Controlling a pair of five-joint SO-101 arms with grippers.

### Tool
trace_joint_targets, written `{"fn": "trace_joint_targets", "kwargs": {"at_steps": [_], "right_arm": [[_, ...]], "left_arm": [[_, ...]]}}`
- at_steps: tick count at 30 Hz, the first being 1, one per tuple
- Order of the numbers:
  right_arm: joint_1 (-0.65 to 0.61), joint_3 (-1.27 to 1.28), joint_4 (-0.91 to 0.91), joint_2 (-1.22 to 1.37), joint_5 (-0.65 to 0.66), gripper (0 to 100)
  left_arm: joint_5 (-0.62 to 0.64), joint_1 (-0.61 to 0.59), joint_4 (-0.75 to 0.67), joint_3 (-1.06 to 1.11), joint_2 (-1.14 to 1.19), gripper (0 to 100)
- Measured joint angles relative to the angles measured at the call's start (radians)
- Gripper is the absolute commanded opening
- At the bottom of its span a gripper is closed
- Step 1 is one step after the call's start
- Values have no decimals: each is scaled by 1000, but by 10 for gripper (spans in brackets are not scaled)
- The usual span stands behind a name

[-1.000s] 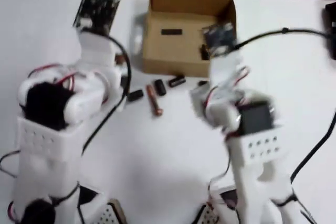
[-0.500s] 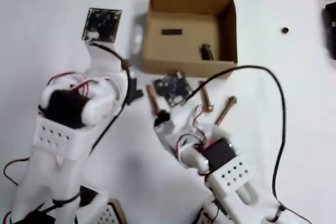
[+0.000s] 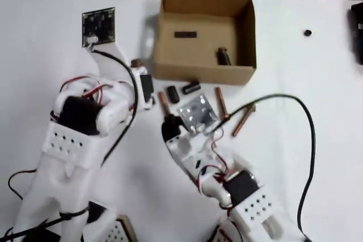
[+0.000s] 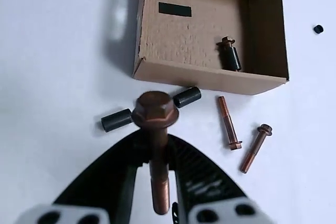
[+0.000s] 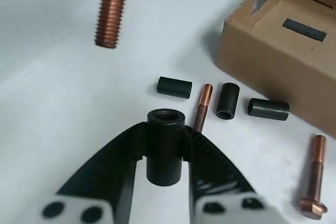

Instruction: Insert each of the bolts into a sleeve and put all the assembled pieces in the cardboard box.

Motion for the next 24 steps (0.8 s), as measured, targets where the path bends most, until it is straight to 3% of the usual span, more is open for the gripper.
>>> {"fn": "trace_joint_targets", "kwargs": {"at_steps": [10, 24], "right_arm": [[-2, 28, -8, -74, 0, 19], [-3, 28, -8, -74, 0, 19]], "left_arm": [[3, 141, -114, 80, 0, 21], [3, 149, -170, 152, 0, 21]]}}
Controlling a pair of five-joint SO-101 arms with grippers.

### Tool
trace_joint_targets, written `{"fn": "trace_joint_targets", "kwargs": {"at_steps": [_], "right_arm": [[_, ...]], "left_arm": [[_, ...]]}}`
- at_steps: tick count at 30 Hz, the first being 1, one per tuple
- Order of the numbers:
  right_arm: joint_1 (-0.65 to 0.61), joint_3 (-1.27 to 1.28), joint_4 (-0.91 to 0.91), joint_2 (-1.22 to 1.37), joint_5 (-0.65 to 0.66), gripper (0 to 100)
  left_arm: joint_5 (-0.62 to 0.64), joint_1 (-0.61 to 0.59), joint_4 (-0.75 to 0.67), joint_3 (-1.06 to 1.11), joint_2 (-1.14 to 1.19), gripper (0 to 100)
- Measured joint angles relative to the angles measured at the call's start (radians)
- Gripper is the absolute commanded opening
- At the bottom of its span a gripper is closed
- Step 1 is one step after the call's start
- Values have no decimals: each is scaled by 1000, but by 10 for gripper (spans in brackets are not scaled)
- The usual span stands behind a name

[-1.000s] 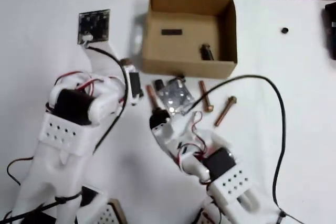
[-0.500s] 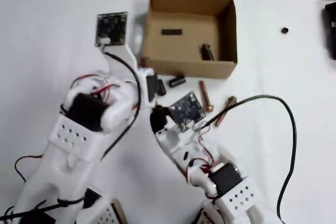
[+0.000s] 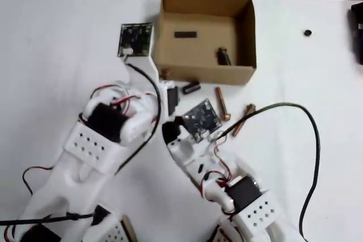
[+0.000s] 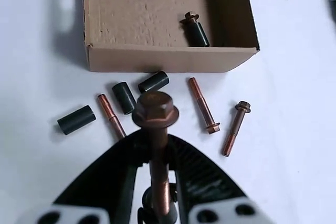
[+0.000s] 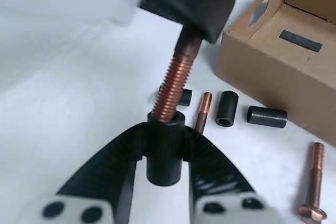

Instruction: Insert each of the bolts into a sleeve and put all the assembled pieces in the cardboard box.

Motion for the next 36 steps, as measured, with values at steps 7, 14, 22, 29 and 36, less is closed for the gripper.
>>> {"fn": "trace_joint_targets", "kwargs": {"at_steps": [7, 14, 22, 29, 36], "right_arm": [[3, 0, 0, 0, 0, 19], [43, 2, 0, 2, -52, 19], [44, 2, 0, 2, -63, 19], [44, 0, 0, 0, -63, 19], [34, 0, 0, 0, -63, 19]], "left_arm": [[0, 0, 0, 0, 0, 21], [-2, -2, -57, 60, -3, 21], [-2, -2, -97, 69, -3, 21], [-2, 2, -120, 69, -3, 21], [-2, 8, -124, 75, -3, 21]]}}
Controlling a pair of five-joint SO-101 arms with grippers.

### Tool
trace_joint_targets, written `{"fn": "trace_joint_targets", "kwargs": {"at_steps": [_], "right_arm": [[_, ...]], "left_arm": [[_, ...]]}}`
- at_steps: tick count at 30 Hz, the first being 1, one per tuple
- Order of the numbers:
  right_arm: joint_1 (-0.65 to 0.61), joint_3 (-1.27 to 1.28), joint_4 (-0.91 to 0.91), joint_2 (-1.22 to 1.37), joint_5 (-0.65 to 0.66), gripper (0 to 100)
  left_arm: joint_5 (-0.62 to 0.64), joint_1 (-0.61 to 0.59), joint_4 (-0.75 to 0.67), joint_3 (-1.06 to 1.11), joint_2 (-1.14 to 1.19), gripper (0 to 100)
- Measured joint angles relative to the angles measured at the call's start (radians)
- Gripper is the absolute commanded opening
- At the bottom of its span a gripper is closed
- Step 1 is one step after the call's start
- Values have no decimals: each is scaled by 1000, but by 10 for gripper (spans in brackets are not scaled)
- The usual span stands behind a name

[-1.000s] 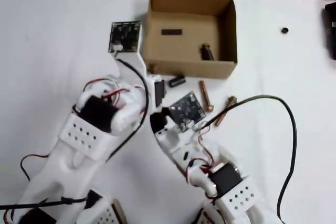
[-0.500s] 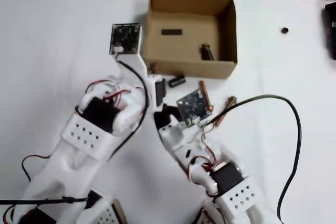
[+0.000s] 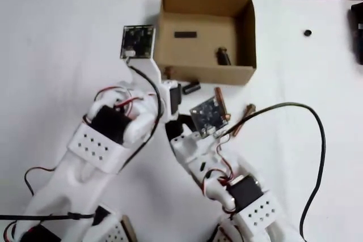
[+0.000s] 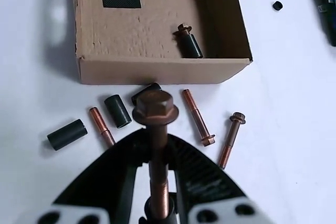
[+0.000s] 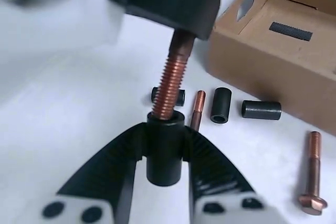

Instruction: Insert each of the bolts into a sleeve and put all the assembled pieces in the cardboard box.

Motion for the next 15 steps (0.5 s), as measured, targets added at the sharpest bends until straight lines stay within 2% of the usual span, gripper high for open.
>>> {"fn": "trace_joint_targets", "kwargs": {"at_steps": [15], "right_arm": [[0, 0, 0, 0, -2, 19]], "left_arm": [[5, 5, -35, 52, 0, 21]]}}
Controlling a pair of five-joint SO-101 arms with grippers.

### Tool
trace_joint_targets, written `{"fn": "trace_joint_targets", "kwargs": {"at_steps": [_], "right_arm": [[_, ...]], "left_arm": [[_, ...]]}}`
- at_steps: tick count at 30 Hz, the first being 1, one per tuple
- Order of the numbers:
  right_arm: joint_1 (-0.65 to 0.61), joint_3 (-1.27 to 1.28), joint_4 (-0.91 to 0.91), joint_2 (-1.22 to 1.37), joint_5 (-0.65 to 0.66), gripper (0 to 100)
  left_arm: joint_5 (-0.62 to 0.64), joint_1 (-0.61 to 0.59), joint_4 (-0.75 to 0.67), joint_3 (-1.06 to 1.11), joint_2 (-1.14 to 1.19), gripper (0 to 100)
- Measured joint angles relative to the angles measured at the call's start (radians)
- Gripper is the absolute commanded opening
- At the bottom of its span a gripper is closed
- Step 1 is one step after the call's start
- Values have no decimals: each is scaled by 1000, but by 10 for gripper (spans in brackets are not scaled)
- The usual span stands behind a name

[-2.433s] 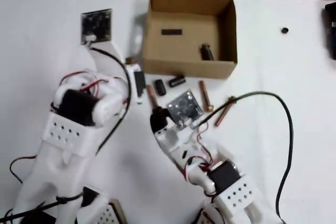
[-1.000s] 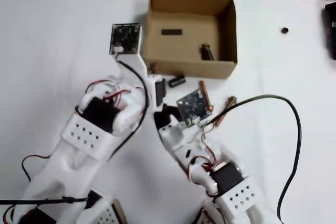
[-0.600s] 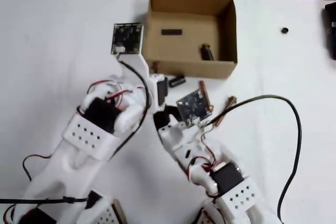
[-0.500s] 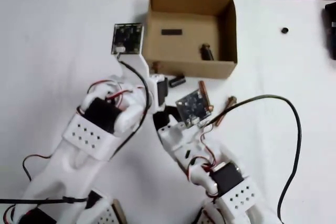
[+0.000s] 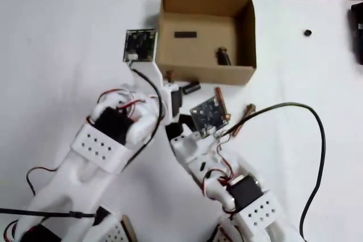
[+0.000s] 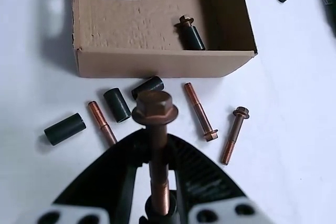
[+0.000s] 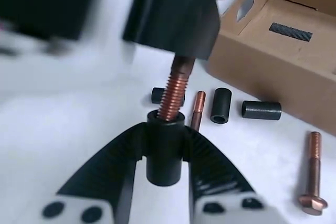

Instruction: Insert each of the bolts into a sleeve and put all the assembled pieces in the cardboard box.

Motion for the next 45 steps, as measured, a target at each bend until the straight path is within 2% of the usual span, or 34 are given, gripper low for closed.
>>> {"fn": "trace_joint_targets", "kwargs": {"at_steps": [13, 19, 21, 26, 30, 33, 38, 42, 45], "right_arm": [[34, -15, 0, 2, 0, 19], [34, -28, 0, 0, 0, 19], [34, -28, 0, 0, 0, 19], [44, -26, 2, 2, 0, 19], [60, -29, 2, 2, 0, 19], [68, -31, 2, -3, 0, 19], [75, -41, 2, -6, -3, 19], [92, -51, 0, -6, 0, 19], [144, -52, 0, -6, 0, 19]], "left_arm": [[3, 11, 94, -3, -6, 21], [2, 66, 157, -3, -11, 33], [-9, 71, 169, -5, -11, 97], [-58, 69, 222, -6, -18, 359], [-54, 69, 273, -8, -17, 487], [-52, 64, 276, -8, -17, 529], [-61, 55, 282, -49, -15, 533], [-60, 17, 279, -227, -17, 532], [-60, -74, 279, -361, -17, 531]]}}
